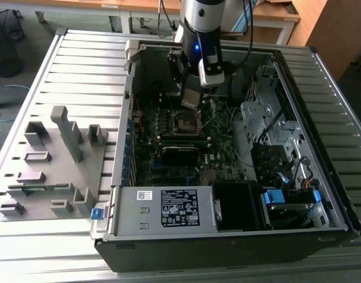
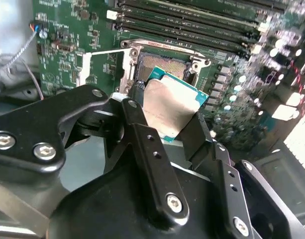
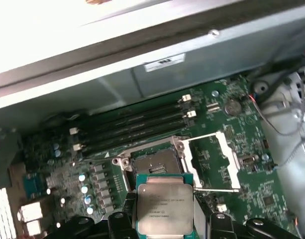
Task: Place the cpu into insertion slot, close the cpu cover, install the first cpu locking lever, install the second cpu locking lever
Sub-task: 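Place the cpu into insertion slot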
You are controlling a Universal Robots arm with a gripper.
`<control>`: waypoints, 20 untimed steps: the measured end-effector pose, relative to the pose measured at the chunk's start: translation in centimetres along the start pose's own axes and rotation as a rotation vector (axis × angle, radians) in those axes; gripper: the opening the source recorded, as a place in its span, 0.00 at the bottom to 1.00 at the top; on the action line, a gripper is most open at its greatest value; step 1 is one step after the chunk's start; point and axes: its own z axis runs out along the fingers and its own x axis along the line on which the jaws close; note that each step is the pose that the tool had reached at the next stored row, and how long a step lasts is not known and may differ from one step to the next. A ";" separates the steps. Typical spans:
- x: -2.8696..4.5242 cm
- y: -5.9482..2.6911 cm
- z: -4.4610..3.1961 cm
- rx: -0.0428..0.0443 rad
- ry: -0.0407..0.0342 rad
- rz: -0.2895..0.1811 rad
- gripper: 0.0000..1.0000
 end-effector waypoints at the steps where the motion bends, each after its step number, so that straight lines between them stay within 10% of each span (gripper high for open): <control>1: 0.00 0.00 0.01 -0.0002 -0.0016 0.018 0.54; 16: 0.00 -0.03 0.25 -0.0037 -0.0256 0.287 0.54; 20: 0.00 -0.02 0.26 -0.0039 -0.0259 0.289 0.54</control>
